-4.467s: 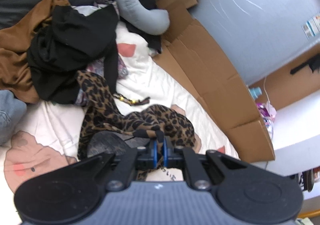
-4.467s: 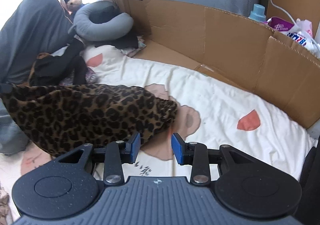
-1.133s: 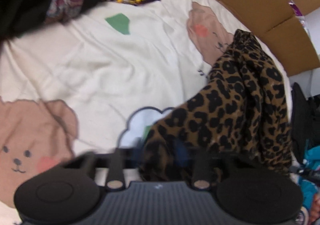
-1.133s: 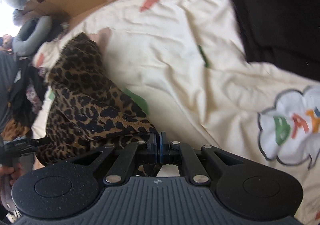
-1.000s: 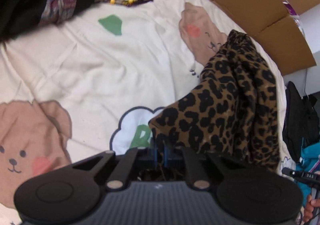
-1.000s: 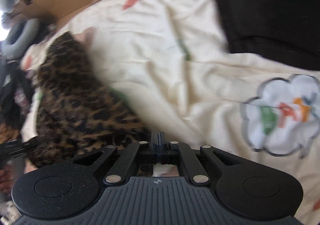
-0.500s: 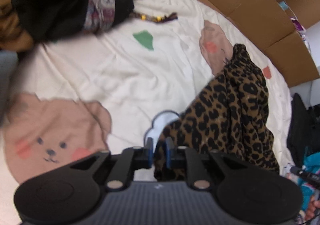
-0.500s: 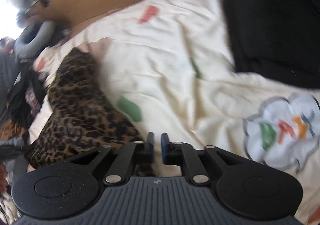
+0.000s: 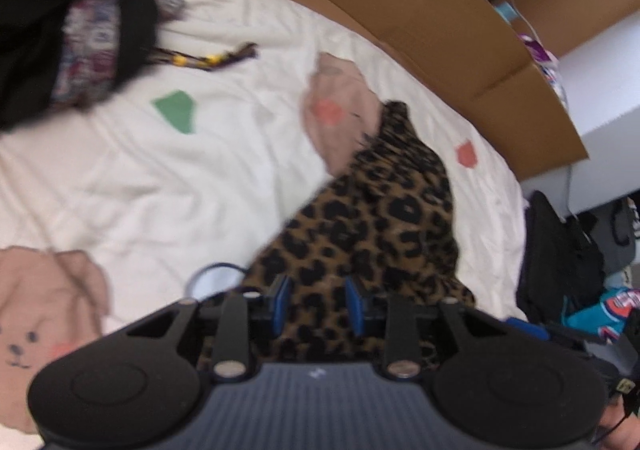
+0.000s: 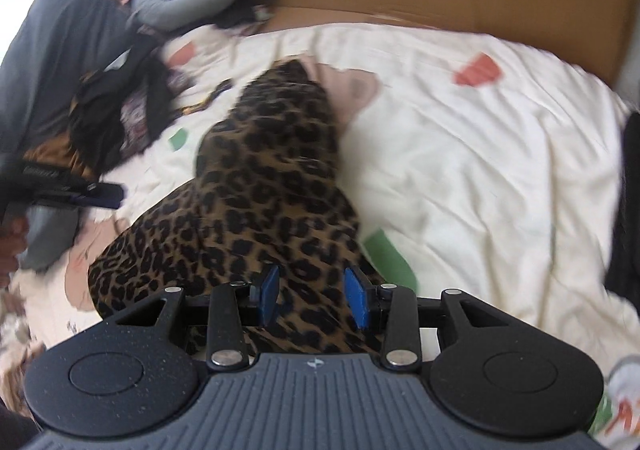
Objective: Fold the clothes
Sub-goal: 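Lay the garment flat with the right gripper while the left gripper spreads it, then grasp the skirt's elastic waistband with the left gripper while the right gripper grasps it too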
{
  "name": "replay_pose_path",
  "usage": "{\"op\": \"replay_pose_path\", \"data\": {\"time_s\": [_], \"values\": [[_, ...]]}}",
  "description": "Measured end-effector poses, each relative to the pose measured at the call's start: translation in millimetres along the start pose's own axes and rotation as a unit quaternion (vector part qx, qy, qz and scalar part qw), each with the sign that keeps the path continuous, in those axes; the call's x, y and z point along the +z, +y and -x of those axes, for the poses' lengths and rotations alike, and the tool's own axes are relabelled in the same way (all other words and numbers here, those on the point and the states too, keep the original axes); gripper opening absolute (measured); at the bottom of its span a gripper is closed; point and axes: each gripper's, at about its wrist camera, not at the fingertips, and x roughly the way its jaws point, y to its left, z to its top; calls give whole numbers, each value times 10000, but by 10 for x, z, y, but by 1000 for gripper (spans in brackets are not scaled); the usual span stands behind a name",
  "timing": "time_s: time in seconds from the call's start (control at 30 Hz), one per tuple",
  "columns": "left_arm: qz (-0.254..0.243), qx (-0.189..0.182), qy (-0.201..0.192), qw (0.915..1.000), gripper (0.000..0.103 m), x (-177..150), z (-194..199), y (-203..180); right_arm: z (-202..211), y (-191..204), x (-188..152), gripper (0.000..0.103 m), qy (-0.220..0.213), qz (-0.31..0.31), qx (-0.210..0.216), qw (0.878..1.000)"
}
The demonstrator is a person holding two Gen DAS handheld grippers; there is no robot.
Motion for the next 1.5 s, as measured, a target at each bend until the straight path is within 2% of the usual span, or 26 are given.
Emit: {"op": "replay_pose_path", "data": {"time_s": [0.23, 0.43, 0.6, 0.83, 0.9, 0.93, 0.97, 1.07, 1.1, 1.17, 1.2, 1.23, 1.5], "values": [[-102, -321, 490, 9982, 34, -144, -380, -176, -224, 314, 77, 43, 117, 709, 228, 9972], [-131, -487, 673, 9965, 36, -274, -591, -248, -374, 541, 17, 43, 227, 1200, 390, 9917], [-50, -522, 795, 9955, 42, -347, -718, -257, -457, 623, -27, 43, 291, 1457, 245, 9886], [-35, -603, 916, 9940, 45, -454, -854, -335, -522, 676, -30, 46, 369, 1831, -6, 9824], [25, -618, 956, 9935, 38, -473, -909, -332, -578, 674, -39, 46, 455, 1877, -51, 9812], [81, -645, 1000, 9929, 19, -481, -938, -325, -606, 664, -46, 46, 519, 1880, -95, 9807], [118, -658, 1017, 9926, 5, -482, -948, -318, -635, 653, -54, 46, 583, 1883, -138, 9803], [140, -670, 969, 9929, 4, -477, -905, -310, -662, 593, -71, 45, 715, 1780, -206, 9812], [132, -670, 936, 9933, 4, -475, -879, -309, -661, 568, -75, 44, 749, 1727, -218, 9819], [81, -617, 860, 9944, 3, -459, -791, -282, -642, 511, -82, 27, 777, 1607, -202, 9837], [55, -589, 822, 9949, 3, -452, -747, -268, -617, 469, -83, 12, 753, 1512, -181, 9855], [54, -548, 777, 9955, 3, -437, -698, -244, -587, 427, -82, 5, 722, 1412, -171, 9872], [215, -170, 322, 9991, 2, -190, -269, 53, -328, 155, -6, 1, 442, 931, -411, 9938]]}}
